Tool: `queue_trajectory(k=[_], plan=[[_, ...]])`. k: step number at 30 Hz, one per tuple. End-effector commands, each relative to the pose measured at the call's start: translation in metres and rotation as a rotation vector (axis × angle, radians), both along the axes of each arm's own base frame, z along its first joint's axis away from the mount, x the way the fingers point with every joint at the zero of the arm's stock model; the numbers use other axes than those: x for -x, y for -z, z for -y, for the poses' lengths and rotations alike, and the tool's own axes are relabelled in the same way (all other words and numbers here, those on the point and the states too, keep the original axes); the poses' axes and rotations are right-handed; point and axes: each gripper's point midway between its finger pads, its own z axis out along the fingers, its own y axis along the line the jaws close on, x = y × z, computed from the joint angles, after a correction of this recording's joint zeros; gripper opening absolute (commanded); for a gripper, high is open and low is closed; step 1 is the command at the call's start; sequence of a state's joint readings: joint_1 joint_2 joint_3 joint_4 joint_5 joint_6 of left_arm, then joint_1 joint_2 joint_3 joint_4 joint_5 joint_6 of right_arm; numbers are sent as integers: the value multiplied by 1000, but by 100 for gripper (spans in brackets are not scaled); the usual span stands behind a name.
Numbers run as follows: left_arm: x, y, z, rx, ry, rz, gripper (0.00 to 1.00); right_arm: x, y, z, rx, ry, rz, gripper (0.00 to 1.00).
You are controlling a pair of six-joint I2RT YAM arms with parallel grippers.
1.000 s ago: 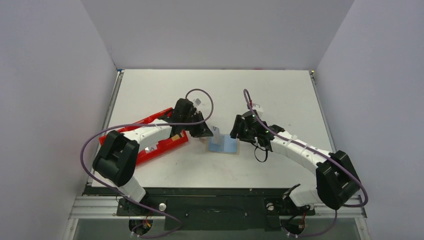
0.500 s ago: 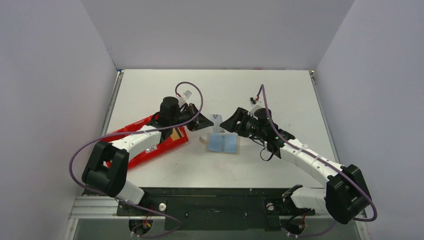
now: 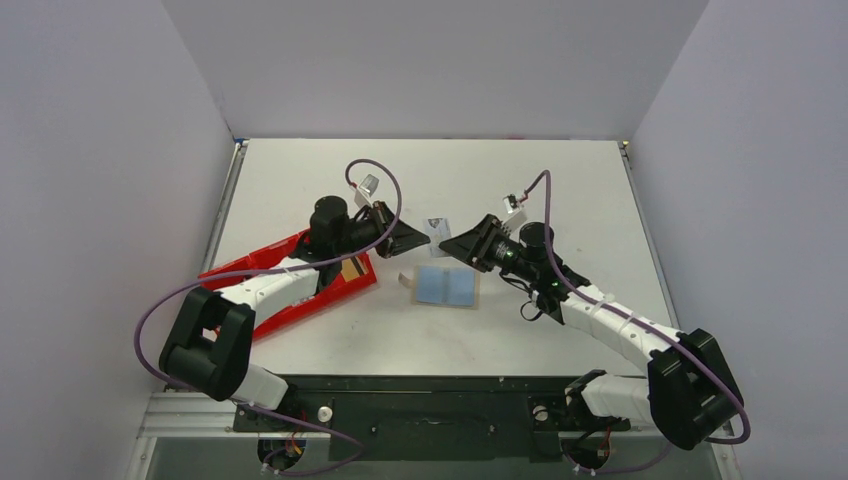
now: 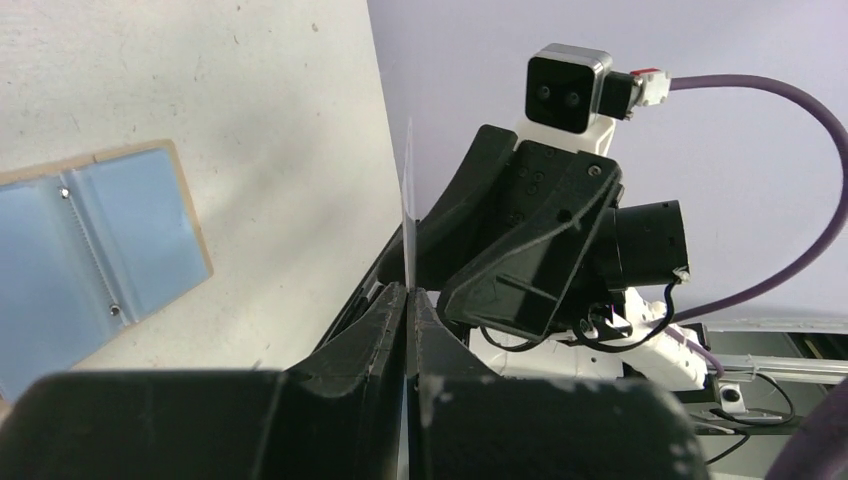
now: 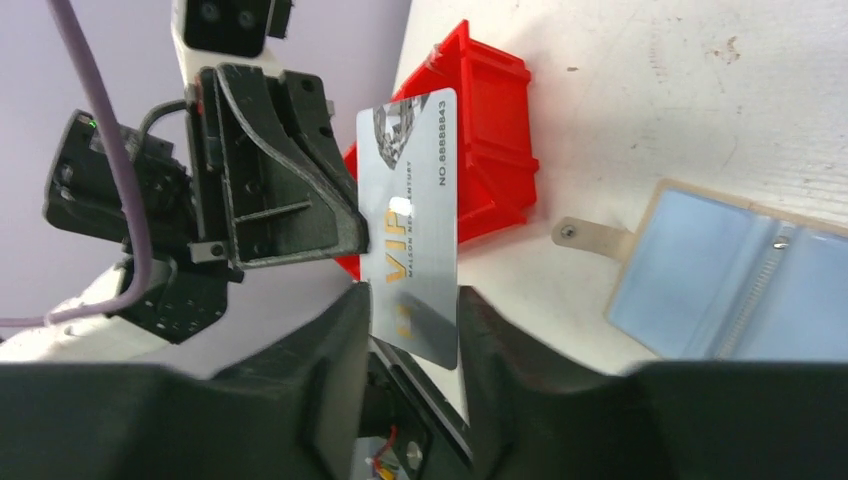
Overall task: Take the credit cards out of the card holder
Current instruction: Place the credit card in the storage box.
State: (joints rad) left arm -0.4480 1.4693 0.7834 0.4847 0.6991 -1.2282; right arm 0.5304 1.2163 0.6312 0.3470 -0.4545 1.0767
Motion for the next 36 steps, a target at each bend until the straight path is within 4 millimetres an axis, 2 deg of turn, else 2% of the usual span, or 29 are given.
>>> queue_trajectory(k=[1, 2, 5, 9, 10, 13, 15, 19, 23, 27, 33, 36], plan=[[2, -27, -1, 62, 19, 87, 0, -2, -29, -1, -96, -1, 69, 25], [2, -28, -1, 62, 20, 89, 0, -2, -30, -1, -100, -3, 70, 16], [2, -28, -1, 54, 19, 96, 0, -3, -29, -2, -110, -9, 62, 1], [2, -27, -1, 43, 20, 103, 0, -2, -30, -4, -122, -18, 59, 0], [3, -27, -1, 38, 21, 104, 3, -2, -30, -5, -124, -25, 57, 0], [3, -29, -2, 33, 18, 116, 27, -1, -34, -8, -138, -40, 55, 0], [3, -29, -2, 31, 17, 121, 37, 0, -37, -11, -156, -60, 59, 0], [2, -29, -2, 33, 17, 120, 42, 4, -45, -18, -213, -109, 59, 0], [2, -31, -1, 50, 20, 122, 42, 9, -51, -25, -279, -158, 50, 0], [2, -32, -1, 58, 21, 119, 36, 11, -53, -29, -333, -188, 37, 0], [3, -32, -1, 68, 21, 114, 19, 11, -46, -30, -341, -192, 15, 0], [3, -31, -2, 66, 20, 109, 6, 10, -38, -29, -315, -175, 4, 0]])
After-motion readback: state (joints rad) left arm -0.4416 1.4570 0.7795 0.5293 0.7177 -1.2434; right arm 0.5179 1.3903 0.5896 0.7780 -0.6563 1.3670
